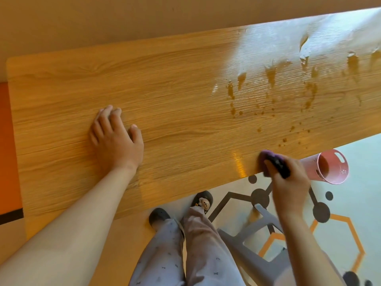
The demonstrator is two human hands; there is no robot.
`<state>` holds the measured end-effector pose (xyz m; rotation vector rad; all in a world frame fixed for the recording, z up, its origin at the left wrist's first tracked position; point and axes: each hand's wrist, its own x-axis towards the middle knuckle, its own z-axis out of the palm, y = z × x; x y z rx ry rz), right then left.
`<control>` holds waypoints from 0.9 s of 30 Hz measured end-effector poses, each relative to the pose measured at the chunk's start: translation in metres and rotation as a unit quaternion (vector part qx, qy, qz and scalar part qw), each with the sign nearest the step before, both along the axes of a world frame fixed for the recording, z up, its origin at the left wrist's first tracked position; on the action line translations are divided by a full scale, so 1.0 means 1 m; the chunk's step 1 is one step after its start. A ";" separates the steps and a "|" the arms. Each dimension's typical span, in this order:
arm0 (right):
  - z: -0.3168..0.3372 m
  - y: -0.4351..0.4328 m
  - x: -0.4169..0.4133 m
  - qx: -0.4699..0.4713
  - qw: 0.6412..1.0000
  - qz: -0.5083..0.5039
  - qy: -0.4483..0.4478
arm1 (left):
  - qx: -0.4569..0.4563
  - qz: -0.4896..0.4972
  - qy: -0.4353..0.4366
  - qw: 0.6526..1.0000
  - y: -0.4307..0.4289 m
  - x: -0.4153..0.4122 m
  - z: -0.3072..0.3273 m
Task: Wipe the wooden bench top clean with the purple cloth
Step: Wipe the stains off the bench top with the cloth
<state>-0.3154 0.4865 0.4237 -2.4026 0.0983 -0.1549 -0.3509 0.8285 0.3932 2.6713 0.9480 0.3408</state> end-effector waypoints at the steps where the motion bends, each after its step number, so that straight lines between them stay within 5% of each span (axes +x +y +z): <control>1: 0.000 -0.015 0.011 -0.008 1.000 -0.025 -0.002 | -0.001 0.001 0.000 1.000 0.000 0.000 0.000; 7: -0.001 -0.049 0.035 -0.053 0.995 -0.088 0.001 | 0.008 0.005 -0.008 1.000 -0.001 0.001 0.001; 17: -0.005 0.119 -0.033 0.026 0.973 0.223 0.054 | 0.016 0.010 -0.008 1.000 -0.001 0.001 0.000; 27: -0.003 -0.018 0.063 -0.010 0.999 0.035 0.009 | 0.021 0.018 -0.003 1.000 -0.004 0.003 0.001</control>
